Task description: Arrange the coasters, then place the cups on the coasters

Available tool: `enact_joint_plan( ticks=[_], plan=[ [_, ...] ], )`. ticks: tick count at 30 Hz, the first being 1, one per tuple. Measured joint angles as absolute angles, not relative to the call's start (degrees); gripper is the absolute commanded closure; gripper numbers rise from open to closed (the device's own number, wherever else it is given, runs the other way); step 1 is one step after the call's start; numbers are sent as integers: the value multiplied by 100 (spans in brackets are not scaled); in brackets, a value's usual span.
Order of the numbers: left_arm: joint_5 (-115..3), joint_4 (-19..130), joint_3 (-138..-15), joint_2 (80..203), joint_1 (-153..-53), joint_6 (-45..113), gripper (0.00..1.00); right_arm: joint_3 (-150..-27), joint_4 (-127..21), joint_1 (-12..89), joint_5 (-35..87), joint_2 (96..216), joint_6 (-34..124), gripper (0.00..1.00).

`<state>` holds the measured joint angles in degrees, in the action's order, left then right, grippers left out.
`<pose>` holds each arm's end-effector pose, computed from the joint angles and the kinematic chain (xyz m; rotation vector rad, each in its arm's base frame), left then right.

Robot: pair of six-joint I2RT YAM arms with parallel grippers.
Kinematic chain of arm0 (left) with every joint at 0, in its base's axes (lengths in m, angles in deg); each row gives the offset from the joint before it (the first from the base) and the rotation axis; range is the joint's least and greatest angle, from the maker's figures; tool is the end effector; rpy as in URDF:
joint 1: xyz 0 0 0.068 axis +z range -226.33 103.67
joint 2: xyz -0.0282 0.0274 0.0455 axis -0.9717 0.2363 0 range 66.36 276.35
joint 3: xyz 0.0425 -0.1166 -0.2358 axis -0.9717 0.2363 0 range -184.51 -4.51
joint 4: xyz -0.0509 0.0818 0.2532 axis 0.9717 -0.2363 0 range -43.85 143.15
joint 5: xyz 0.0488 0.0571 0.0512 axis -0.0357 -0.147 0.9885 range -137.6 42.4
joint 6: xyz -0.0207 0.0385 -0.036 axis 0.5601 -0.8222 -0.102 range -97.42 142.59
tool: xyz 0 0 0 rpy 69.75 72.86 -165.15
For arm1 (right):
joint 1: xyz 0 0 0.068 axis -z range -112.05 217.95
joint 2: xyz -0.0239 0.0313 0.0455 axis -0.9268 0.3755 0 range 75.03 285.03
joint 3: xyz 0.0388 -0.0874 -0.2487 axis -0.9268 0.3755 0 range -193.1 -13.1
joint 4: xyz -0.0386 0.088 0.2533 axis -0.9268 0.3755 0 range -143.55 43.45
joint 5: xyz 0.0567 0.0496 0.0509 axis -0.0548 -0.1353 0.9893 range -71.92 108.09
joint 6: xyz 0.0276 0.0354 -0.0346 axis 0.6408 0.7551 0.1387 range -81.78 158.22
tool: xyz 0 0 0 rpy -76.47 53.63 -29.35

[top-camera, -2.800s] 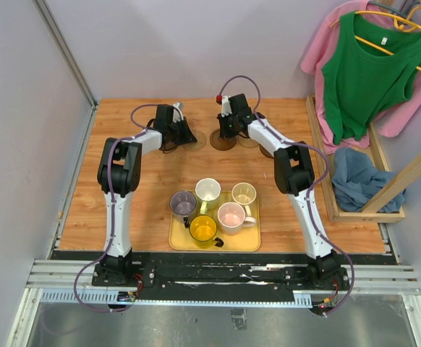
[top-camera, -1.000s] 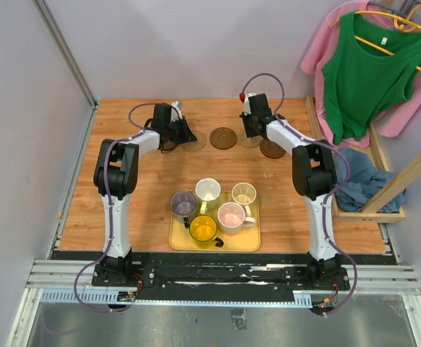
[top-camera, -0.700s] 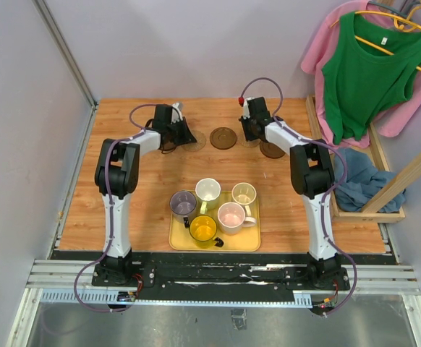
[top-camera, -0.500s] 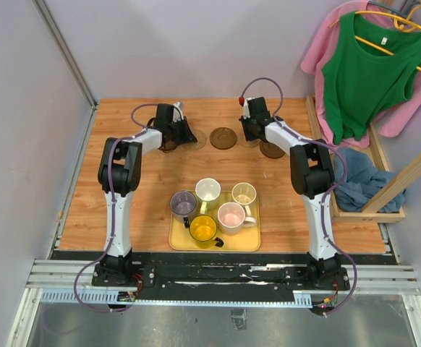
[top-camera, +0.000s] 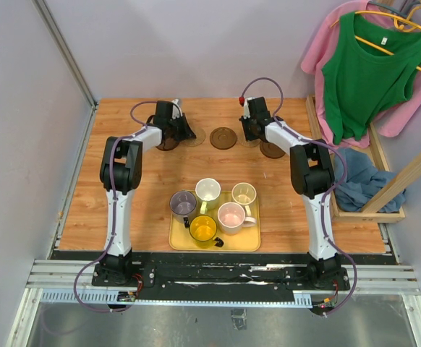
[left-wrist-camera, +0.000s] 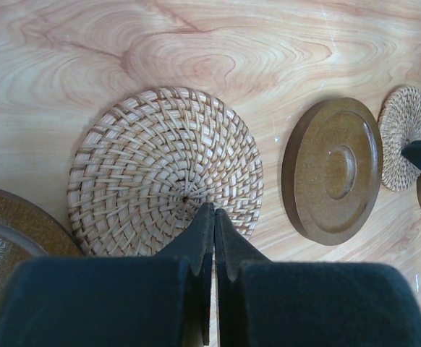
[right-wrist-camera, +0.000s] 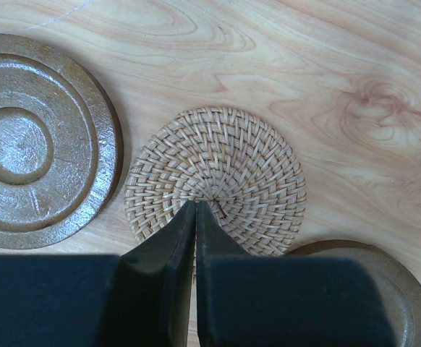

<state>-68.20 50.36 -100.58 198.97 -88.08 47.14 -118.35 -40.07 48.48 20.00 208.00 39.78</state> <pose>0.5070 -0.1198 0.1289 -0.0600 2.3116 -0.7374 0.5036 0.1794 0.1616 -0.3752 2.2689 0.2282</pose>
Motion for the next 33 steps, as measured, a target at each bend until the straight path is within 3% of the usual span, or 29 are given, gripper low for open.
enact_joint_plan(
  ticks=[15, 26, 33],
  plan=[
    [-6982, 5019, -9918, 19659, -8797, 4712, 99, -11815, -3928, 4848, 2004, 20667, 3970, 90],
    [-7319, 5318, -9549, 18789, -8644, 4874, 99, -10952, -4046, 4966, 1792, 19056, 3954, 86],
    [-7179, 5711, -8873, 18234, -8268, 4898, 96, -10204, -4125, 5642, 1720, 18641, 4241, 88]
  ],
)
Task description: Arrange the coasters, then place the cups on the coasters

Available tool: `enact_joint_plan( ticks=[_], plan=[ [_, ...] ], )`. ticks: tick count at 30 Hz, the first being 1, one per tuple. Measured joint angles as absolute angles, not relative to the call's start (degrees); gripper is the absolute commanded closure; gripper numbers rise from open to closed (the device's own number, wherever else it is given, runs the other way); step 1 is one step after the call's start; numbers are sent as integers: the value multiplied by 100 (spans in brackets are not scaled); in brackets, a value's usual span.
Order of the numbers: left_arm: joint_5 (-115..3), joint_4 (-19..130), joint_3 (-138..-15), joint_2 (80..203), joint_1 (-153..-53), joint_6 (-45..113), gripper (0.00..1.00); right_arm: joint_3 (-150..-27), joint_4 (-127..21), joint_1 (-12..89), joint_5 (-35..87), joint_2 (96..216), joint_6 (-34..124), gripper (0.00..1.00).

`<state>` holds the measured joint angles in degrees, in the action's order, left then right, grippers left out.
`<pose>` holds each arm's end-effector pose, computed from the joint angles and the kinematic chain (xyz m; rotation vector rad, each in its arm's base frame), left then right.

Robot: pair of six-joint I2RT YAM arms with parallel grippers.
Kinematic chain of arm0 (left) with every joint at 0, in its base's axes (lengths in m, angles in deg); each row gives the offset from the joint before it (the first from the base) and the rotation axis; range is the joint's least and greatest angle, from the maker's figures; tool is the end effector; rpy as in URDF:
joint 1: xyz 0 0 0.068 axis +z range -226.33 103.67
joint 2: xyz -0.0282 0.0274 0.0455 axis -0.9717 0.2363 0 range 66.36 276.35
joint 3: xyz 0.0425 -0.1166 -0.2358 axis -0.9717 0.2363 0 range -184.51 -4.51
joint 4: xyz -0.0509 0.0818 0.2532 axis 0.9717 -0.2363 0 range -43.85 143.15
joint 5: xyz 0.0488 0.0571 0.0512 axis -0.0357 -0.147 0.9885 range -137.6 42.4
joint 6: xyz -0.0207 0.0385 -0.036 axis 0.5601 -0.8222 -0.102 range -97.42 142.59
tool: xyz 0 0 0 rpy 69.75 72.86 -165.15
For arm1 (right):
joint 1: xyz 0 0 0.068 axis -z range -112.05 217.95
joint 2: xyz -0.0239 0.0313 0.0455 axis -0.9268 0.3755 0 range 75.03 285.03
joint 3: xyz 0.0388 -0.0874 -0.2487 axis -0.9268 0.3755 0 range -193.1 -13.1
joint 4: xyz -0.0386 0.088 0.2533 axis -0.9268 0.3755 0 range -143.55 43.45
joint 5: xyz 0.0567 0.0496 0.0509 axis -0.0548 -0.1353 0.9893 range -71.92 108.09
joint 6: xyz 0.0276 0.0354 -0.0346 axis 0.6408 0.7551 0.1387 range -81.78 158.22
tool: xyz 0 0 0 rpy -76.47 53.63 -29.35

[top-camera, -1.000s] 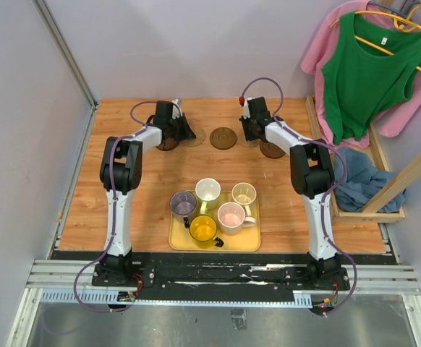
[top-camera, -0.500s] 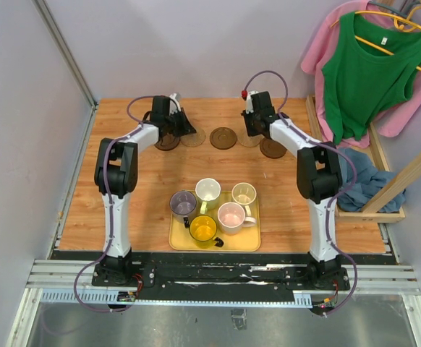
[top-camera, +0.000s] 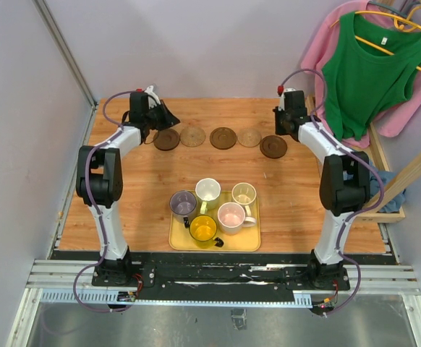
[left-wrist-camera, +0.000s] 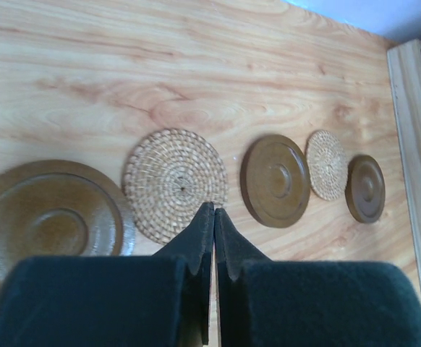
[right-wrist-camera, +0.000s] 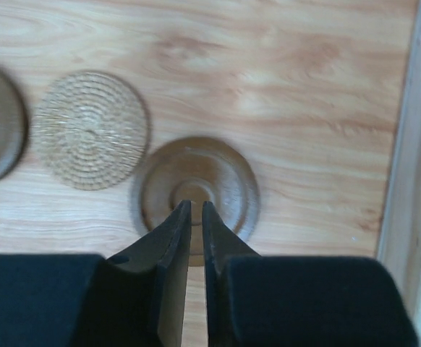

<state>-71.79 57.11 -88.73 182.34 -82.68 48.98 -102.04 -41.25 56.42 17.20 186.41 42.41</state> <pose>0.4738 -0.0692 0.2103 -0.0975 2.1004 -0.7831 0.4566 0.0925 0.2466 -0.1308 2.1763 0.1394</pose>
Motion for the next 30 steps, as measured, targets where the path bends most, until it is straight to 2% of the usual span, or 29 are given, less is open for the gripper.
enact_joint_plan(
  ticks=[5, 22, 30],
  plan=[
    [-6940, 5917, -8801, 18210, -8187, 4839, 92, -10152, -4020, 5893, 1764, 18831, 4435, 89],
    [-6868, 5943, -8797, 18514, -7969, 4815, 92, -10191, -3692, 5889, 2220, 19659, 4899, 91],
    [-6875, 5941, -8797, 18514, -7907, 4815, 92, -10882, -3640, 5891, 2251, 20133, 5001, 91]
  ],
)
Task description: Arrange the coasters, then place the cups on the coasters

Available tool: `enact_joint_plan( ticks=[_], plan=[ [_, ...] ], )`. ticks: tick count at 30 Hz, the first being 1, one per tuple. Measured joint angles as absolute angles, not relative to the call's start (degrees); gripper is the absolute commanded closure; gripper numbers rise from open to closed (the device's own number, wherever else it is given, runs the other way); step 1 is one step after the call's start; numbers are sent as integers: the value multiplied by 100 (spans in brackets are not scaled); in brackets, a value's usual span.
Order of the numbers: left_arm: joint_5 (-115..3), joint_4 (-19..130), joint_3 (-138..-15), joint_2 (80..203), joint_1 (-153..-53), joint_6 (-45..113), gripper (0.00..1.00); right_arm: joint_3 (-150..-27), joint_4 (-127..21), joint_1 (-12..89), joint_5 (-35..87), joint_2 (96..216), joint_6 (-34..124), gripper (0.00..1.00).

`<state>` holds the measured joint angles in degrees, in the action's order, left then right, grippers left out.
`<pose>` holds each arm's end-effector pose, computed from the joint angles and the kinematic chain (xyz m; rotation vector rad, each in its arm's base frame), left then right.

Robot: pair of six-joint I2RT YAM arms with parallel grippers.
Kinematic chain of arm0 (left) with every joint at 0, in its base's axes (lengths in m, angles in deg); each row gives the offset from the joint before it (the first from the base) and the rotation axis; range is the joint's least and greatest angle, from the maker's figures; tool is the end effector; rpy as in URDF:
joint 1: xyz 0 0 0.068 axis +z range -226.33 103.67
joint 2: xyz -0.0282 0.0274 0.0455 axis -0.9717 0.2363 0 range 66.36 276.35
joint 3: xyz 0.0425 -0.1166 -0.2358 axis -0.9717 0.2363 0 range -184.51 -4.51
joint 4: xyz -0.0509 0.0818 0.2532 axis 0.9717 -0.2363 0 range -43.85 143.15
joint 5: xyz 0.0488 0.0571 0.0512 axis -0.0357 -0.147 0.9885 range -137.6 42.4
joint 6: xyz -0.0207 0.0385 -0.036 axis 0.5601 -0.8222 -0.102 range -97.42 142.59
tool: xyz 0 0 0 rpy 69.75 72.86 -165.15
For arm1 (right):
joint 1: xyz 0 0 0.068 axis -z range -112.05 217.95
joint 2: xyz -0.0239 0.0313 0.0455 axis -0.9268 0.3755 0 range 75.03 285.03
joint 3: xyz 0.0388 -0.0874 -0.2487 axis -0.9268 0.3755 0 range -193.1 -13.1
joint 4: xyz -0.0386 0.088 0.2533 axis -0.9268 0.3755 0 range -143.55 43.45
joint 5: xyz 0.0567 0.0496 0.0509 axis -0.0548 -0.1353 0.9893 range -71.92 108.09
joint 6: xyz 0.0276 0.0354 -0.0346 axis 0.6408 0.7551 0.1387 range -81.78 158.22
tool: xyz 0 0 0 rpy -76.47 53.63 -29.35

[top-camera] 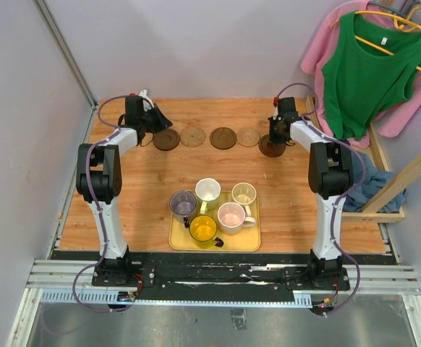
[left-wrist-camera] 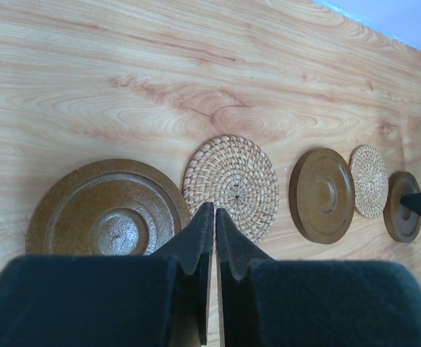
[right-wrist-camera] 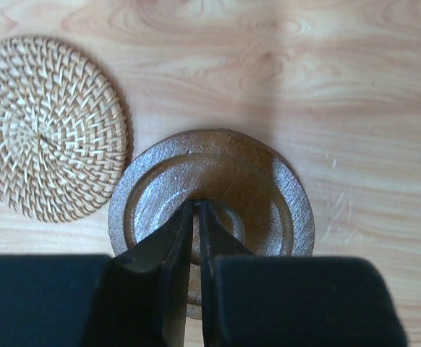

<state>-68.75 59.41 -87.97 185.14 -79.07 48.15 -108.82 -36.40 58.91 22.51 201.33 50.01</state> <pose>0.4824 -0.0375 0.1867 -0.1895 2.1041 -0.6820 0.4922 0.0814 0.1590 0.0219 2.4167 0.2608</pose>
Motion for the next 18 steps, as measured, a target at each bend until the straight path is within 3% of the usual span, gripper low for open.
enact_joint_plan(
  ticks=[18],
  plan=[
    [-6890, 5779, -8797, 18673, -7792, 4817, 92, -12161, -3345, 6053, 1711, 20912, 5220, 90]
  ],
)
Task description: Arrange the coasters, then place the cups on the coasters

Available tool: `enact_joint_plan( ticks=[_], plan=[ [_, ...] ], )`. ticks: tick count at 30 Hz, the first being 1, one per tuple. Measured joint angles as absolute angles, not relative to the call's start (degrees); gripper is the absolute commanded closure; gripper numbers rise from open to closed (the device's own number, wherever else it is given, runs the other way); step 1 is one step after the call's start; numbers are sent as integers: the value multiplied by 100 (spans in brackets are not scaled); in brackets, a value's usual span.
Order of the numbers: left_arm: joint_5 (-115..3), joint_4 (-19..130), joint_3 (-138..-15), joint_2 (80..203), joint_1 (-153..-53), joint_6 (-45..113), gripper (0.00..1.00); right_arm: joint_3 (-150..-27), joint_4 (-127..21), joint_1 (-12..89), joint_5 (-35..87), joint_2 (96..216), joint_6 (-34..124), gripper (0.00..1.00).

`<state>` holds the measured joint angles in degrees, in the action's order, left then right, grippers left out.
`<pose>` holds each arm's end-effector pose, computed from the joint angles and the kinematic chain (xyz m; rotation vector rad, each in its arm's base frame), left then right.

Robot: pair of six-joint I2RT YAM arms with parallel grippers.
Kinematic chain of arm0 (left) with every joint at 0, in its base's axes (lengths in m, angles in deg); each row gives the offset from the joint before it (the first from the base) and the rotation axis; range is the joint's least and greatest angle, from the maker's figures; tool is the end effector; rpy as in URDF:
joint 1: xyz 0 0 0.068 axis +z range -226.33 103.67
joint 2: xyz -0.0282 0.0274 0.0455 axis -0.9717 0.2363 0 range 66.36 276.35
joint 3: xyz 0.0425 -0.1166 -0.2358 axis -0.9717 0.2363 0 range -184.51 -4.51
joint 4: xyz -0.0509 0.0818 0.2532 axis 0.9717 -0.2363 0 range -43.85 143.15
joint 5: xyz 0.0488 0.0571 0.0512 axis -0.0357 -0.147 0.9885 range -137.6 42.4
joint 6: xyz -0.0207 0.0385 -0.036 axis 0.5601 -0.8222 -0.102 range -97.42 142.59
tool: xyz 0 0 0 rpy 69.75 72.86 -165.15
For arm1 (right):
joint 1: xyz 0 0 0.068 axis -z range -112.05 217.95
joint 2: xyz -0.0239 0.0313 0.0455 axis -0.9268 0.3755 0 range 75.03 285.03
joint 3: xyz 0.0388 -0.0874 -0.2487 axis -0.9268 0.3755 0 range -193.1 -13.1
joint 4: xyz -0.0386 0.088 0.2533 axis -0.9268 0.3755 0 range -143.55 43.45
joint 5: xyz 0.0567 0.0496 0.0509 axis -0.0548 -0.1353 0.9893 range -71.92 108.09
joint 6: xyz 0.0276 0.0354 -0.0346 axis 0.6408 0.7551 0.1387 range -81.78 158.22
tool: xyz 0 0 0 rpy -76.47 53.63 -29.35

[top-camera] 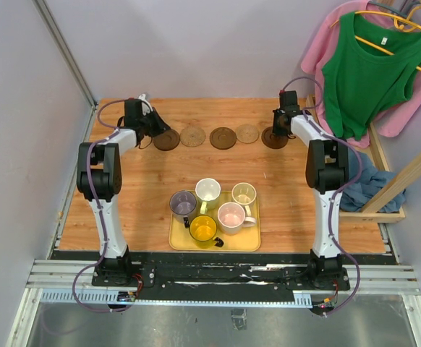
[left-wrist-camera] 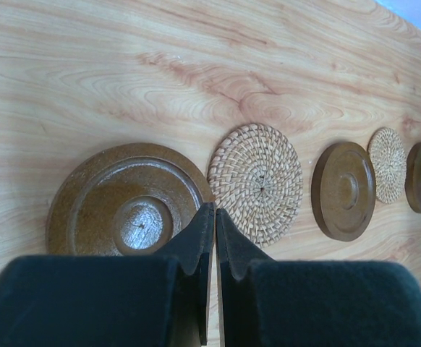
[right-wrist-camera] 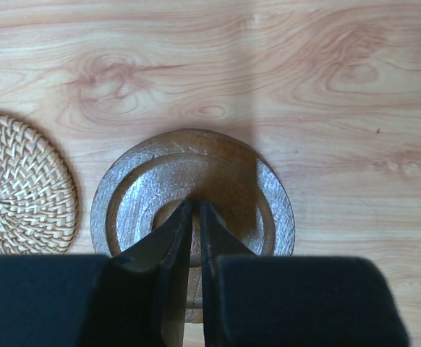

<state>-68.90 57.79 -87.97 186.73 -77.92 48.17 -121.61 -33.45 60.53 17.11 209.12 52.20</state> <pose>0.4832 -0.0279 0.1711 -0.2294 2.1536 -0.6725 0.5301 0.0683 0.1612 0.1440 2.3691 0.1597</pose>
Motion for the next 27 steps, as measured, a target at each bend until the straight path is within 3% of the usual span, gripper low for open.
enact_joint_plan(
  ticks=[27],
  plan=[
    [-7177, 5825, -8886, 19019, -7792, 4957, 100, -11743, -3198, 6129, 1528, 20575, 5375, 89]
  ],
)
